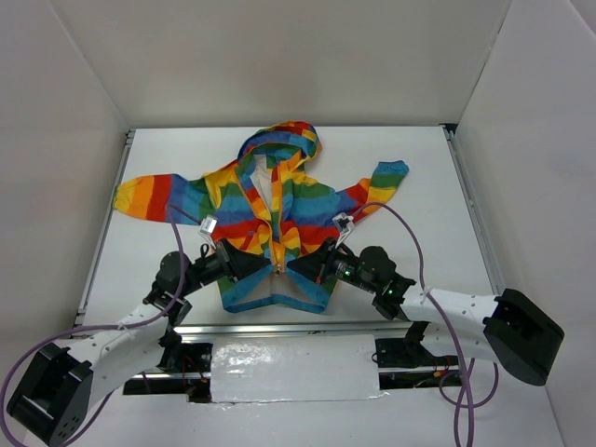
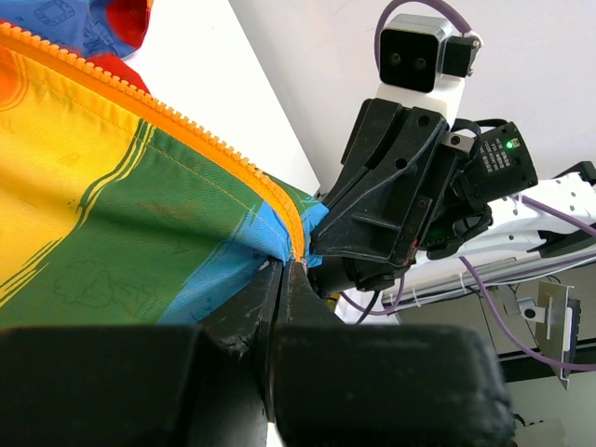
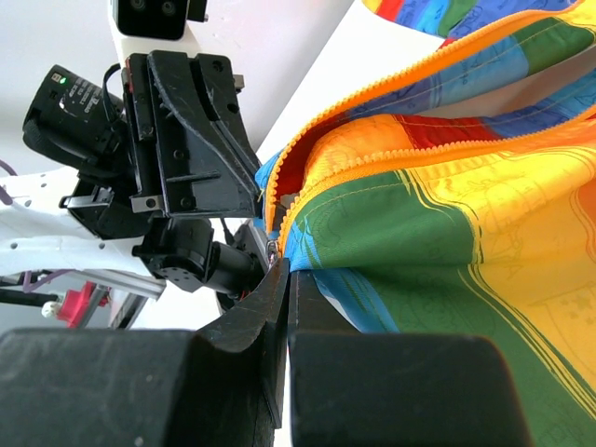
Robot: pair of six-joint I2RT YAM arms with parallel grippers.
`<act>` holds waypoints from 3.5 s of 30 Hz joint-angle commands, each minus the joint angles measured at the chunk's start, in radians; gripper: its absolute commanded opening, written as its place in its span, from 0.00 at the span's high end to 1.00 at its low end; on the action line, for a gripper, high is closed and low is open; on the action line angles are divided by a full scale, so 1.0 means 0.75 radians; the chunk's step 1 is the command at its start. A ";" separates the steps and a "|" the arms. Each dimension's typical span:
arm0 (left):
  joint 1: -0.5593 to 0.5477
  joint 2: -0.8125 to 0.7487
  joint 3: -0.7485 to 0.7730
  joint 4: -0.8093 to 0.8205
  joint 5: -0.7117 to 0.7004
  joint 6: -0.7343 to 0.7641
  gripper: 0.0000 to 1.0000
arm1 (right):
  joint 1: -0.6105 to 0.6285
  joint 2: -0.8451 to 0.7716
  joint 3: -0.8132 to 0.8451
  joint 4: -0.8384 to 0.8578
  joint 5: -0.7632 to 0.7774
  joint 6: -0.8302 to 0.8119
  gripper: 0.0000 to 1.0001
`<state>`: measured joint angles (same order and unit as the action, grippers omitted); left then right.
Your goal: Zip up the jacket
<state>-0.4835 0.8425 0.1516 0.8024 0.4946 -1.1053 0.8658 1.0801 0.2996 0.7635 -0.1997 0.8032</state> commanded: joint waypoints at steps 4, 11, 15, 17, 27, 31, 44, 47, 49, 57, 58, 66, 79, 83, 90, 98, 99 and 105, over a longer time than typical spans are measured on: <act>-0.008 -0.029 0.019 0.053 0.007 0.005 1.00 | -0.009 0.010 -0.001 0.115 -0.030 -0.005 1.00; -0.008 -0.003 0.013 0.090 0.020 -0.007 1.00 | -0.011 0.032 0.016 0.135 -0.057 -0.001 1.00; -0.008 0.012 0.015 0.090 0.022 -0.003 1.00 | -0.011 0.030 0.026 0.127 -0.063 -0.003 1.00; -0.008 0.014 0.015 0.090 0.022 -0.001 1.00 | -0.011 0.024 0.030 0.119 -0.065 -0.007 1.00; -0.008 0.026 0.019 0.096 0.028 0.001 1.00 | -0.013 0.016 0.034 0.111 -0.059 -0.009 1.00; -0.008 0.028 0.011 0.110 0.032 -0.005 1.00 | -0.019 0.028 0.040 0.119 -0.057 -0.005 1.00; -0.008 0.016 -0.012 0.137 0.040 -0.025 1.00 | -0.025 0.069 0.063 0.156 -0.069 0.007 1.00; -0.008 0.024 -0.018 0.157 0.048 -0.034 1.00 | -0.027 0.077 0.069 0.166 -0.071 0.011 1.00; -0.008 0.034 -0.022 0.165 0.048 -0.040 1.00 | -0.027 0.082 0.073 0.174 -0.073 0.015 1.00; -0.008 0.004 -0.028 0.123 0.016 -0.028 1.00 | -0.031 0.084 0.063 0.201 -0.092 0.009 1.00; -0.008 -0.002 -0.026 0.112 0.009 -0.030 1.00 | -0.031 0.086 0.053 0.203 -0.090 0.009 1.00; -0.006 -0.080 0.021 0.010 -0.046 -0.017 1.00 | -0.031 0.090 0.022 0.238 -0.124 -0.001 1.00; -0.008 -0.062 0.013 0.051 -0.034 -0.042 1.00 | -0.031 0.094 -0.003 0.295 -0.147 -0.001 1.00; -0.008 -0.064 0.013 0.069 -0.025 -0.050 1.00 | -0.031 0.098 0.001 0.287 -0.133 0.003 1.00; -0.008 -0.064 0.000 0.096 -0.015 -0.066 1.00 | -0.042 0.114 0.018 0.277 -0.137 0.003 1.00; -0.008 -0.078 0.023 0.053 -0.017 -0.046 1.00 | -0.044 0.120 0.003 0.305 -0.141 0.011 1.00; -0.008 -0.072 0.021 0.059 -0.015 -0.050 1.00 | -0.048 0.120 0.003 0.307 -0.143 0.011 1.00; -0.008 -0.052 -0.006 0.086 -0.009 -0.058 1.00 | -0.054 0.102 0.014 0.299 -0.149 0.009 1.00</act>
<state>-0.4835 0.8013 0.1310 0.7868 0.4698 -1.1370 0.8333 1.1694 0.3012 0.9016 -0.3016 0.8143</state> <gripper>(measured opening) 0.095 0.010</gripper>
